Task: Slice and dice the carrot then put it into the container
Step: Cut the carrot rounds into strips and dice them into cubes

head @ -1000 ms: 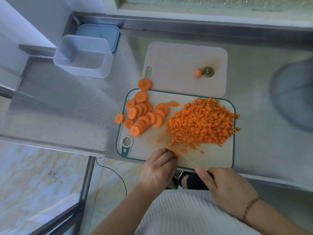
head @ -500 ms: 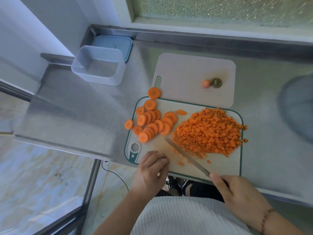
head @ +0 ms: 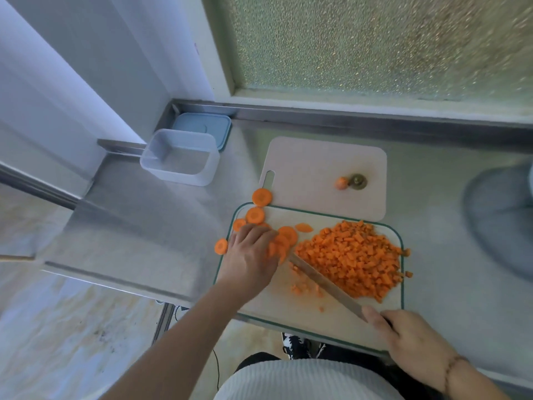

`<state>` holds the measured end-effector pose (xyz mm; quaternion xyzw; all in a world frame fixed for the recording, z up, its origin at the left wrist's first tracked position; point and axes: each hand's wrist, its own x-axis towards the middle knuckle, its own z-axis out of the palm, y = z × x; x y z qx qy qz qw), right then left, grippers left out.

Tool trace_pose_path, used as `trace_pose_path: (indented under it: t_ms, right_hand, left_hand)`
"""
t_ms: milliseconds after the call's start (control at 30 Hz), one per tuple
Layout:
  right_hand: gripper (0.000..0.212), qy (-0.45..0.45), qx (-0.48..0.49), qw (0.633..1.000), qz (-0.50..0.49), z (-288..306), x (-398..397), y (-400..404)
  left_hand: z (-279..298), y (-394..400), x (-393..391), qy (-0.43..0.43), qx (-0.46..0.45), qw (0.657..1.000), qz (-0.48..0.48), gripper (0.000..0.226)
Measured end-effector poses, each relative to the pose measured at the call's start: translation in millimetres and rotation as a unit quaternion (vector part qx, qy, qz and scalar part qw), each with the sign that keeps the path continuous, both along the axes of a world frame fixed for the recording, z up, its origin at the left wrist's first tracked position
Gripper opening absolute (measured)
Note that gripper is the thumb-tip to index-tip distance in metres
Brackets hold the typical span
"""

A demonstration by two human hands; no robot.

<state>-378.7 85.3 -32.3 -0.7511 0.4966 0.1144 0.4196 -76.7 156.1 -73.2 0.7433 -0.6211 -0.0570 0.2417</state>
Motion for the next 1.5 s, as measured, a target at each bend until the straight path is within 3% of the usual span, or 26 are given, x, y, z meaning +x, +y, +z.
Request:
trace_pose_path:
  t_ms: [167,333,467,533,633,733,833,1000,1133,1200,1300,1367,1433,1500]
  right_hand:
    - [0.067,-0.066,0.019,0.993,-0.095,3.3,-6.5,5.6]
    - [0.062,-0.087,0.014,0.983,-0.163,5.3,-11.6,8.6]
    - [0.073,-0.133,0.034,0.964,-0.227,7.9,-12.9,12.0]
    - [0.079,-0.119,-0.005,0.973,-0.198,7.2,-15.5,10.8]
    - [0.091,-0.079,-0.077,0.986,-0.128,6.8,-20.9,8.5]
    - [0.079,0.012,-0.142,0.989,-0.038,16.2,-15.9,4.7]
    - [0.074,0.067,-0.214,0.973,0.044,19.6,-10.9,-1.5]
    - [0.112,0.1,-0.245,0.959,0.097,12.9,-8.2,-9.5]
    - [0.106,0.084,-0.272,0.953,0.1,16.1,-8.8,-12.8]
    - [0.107,0.076,-0.289,0.948,0.108,17.7,-8.0,-13.1]
    - [0.11,0.063,-0.316,0.938,0.13,19.9,-5.8,-12.4]
    - [0.097,0.076,-0.311,0.936,0.145,16.7,-1.4,-13.9]
    - [0.08,0.112,-0.33,0.923,0.162,11.6,-1.0,-13.1]
    - [0.079,0.109,-0.361,0.913,0.156,10.6,1.5,-13.3]
  left_hand:
    - [12.7,-39.0,-1.2,-0.04,0.18,0.983,0.006,0.052]
    - [18.1,-66.1,-18.6,-0.05,0.246,0.965,0.08,0.042]
    - [24.7,-83.0,-20.7,-0.041,0.277,0.958,0.062,0.03]
    - [30.4,-81.9,-21.2,-0.009,0.241,0.968,0.062,0.021]
    - [40.3,-63.3,-18.1,0.121,0.089,0.982,0.113,0.011]
    - [38.1,-21.2,-20.3,0.177,0.017,0.973,0.145,0.008]
    - [17.9,25.6,-28.7,0.155,0.027,0.984,0.089,0.013]
    - [-14.2,50.4,-25.8,0.008,-0.027,1.0,-0.007,0.022]
    - [14.1,22.8,-49.0,0.048,-0.122,0.989,-0.062,0.002]
    - [26.7,-3.7,-62.9,0.045,-0.086,0.989,-0.113,0.018]
    - [36.0,-41.0,-78.2,-0.007,0.081,0.981,-0.178,0.041]
    - [37.6,-57.0,-84.0,-0.043,0.175,0.967,-0.18,0.057]
    - [35.7,-68.5,-87.6,-0.054,0.208,0.962,-0.17,0.054]
    - [34.0,-77.2,-90.1,-0.072,0.226,0.958,-0.159,0.052]
